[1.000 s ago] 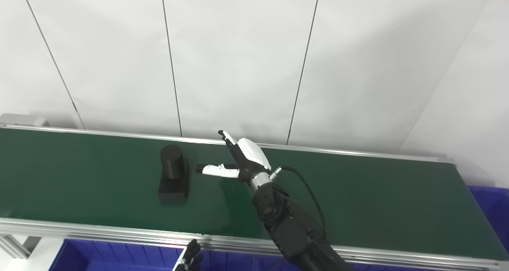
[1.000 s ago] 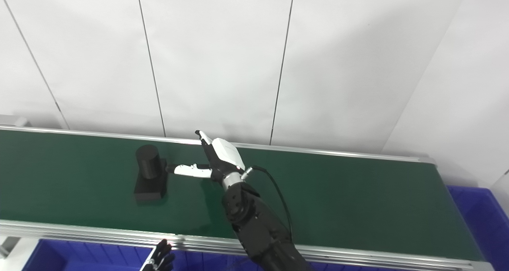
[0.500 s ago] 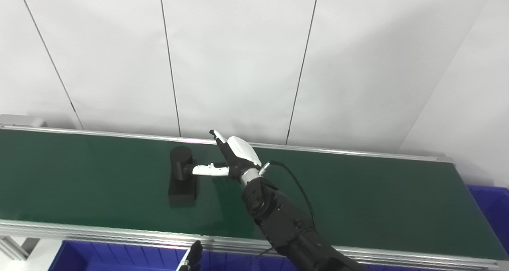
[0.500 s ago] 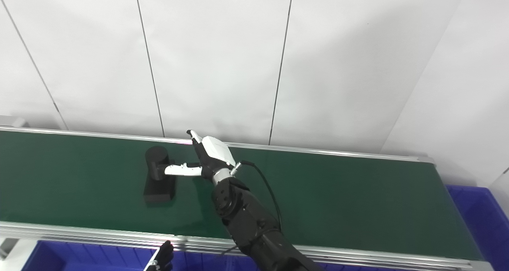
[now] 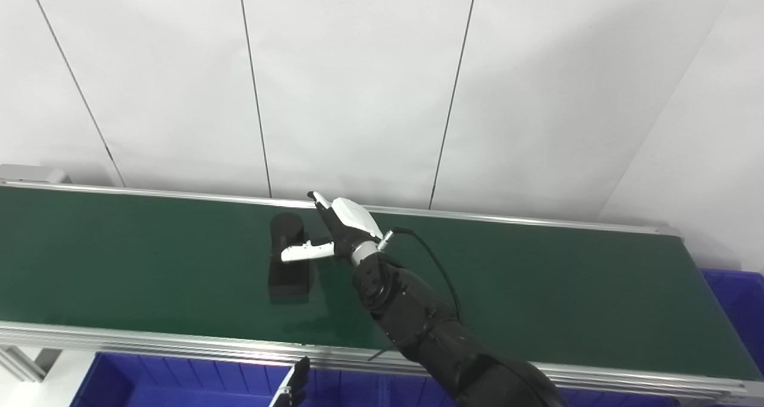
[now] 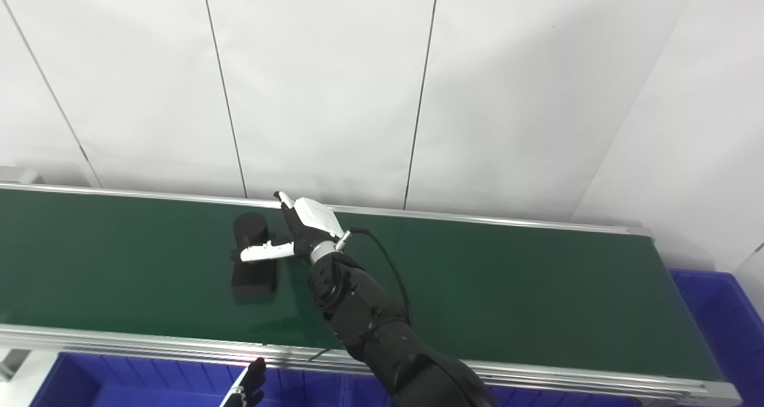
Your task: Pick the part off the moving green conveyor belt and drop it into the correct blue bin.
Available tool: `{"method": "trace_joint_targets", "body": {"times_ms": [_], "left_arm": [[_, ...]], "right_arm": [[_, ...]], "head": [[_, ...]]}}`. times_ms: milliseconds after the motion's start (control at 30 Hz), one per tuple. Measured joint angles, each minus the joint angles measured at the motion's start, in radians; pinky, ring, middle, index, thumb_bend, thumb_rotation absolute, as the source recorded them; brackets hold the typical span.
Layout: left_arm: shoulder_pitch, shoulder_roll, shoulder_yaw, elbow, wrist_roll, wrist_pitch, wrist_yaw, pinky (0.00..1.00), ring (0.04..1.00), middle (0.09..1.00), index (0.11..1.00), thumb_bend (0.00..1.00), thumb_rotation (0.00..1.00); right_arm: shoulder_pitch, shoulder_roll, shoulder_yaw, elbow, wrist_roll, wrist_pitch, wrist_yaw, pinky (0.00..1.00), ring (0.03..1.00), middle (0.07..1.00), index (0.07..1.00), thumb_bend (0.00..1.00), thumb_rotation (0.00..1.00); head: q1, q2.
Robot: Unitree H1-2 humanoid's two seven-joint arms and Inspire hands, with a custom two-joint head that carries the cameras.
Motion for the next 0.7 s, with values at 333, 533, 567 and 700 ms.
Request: {"method": "trace_joint_targets", "body": {"times_ms": [333, 533, 567, 700], "left_arm": [[-0.001, 0.027, -0.062, -0.006, 0.024, 0.000, 0.085, 0.92, 0.974, 0.996, 0.986, 0.84, 1.00], [0.000, 0.037, -0.090, -0.009, 0.028, 0.000, 0.109, 0.92, 0.975, 0.996, 0.982, 0.83, 1.00], [0.000, 0.038, -0.094, -0.009, 0.028, 0.000, 0.116, 0.92, 0.975, 0.996, 0.982, 0.83, 1.00], [-0.001, 0.039, -0.111, -0.012, 0.028, 0.000, 0.138, 0.92, 0.973, 0.982, 0.963, 0.78, 0.99]], "right_arm": [[-0.004, 0.019, -0.031, 0.121, 0.054, -0.088, -0.065, 0.80, 0.858, 0.890, 0.918, 1.00, 0.37], [-0.005, 0.024, -0.084, 0.137, 0.108, -0.127, -0.117, 0.58, 0.664, 0.744, 0.798, 0.82, 0.10], [-0.004, 0.027, -0.100, 0.142, 0.123, -0.138, -0.130, 0.58, 0.657, 0.739, 0.793, 0.81, 0.09], [0.002, 0.037, -0.154, 0.164, 0.179, -0.210, -0.176, 0.50, 0.476, 0.558, 0.518, 0.55, 0.00]], "head": [[0.021, 0.008], [0.060, 0.009], [0.060, 0.009], [0.100, 0.012]]}}
